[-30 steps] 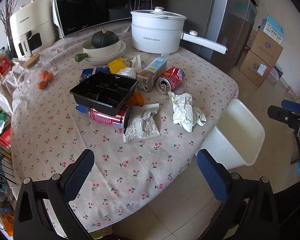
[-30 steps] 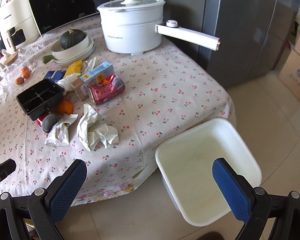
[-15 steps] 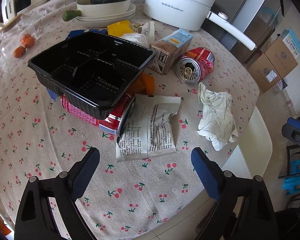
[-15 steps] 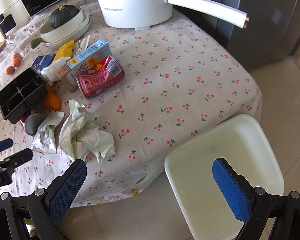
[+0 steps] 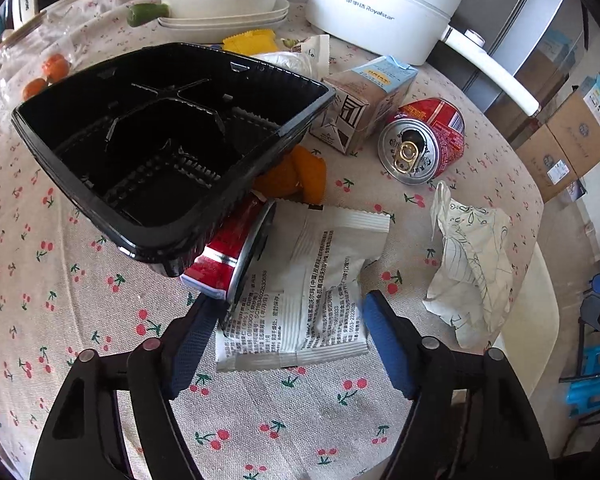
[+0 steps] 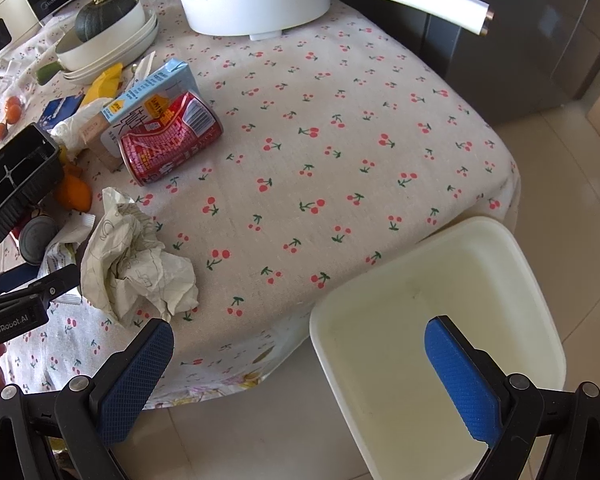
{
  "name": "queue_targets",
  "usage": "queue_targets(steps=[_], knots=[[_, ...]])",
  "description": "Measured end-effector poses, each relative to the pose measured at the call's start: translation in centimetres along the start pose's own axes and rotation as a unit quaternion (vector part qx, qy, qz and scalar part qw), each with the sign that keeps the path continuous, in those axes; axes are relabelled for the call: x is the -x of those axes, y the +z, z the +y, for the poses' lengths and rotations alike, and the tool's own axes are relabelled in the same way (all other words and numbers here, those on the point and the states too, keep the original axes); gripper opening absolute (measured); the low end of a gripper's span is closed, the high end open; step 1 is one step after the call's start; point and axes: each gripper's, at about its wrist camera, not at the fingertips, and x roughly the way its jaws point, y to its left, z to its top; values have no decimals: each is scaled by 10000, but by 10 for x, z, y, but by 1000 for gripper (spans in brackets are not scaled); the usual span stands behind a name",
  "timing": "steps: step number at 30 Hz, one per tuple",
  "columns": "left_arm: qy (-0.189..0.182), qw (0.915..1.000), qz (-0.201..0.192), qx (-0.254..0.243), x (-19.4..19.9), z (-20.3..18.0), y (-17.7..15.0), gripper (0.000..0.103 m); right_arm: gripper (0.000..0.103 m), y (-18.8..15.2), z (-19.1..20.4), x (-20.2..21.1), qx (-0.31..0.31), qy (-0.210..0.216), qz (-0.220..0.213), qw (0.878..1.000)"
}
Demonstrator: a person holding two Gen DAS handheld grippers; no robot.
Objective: Collect trash
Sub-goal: 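Grasp the white snack wrapper with the left gripper while the right gripper grasps crumpled paper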
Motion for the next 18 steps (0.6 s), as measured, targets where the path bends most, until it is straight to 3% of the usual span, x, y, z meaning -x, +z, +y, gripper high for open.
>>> queue_targets(steps=[3,4,9,18], knots=[[-103,9999,31,15,2,0,-3,69,103,0,3,-2,50,-64,7,10000],[-152,9999,45,0,4,0,-4,62,103,0,5,-3,60,-80,8,9999],[-329,9993,80,-163,19,-4,-11,59,103,6,16,-9,21,-19,41,10000],[-623,9977,-96,-236,64,13,-30,59,103,18,50,-32,-116,467,328,9983]])
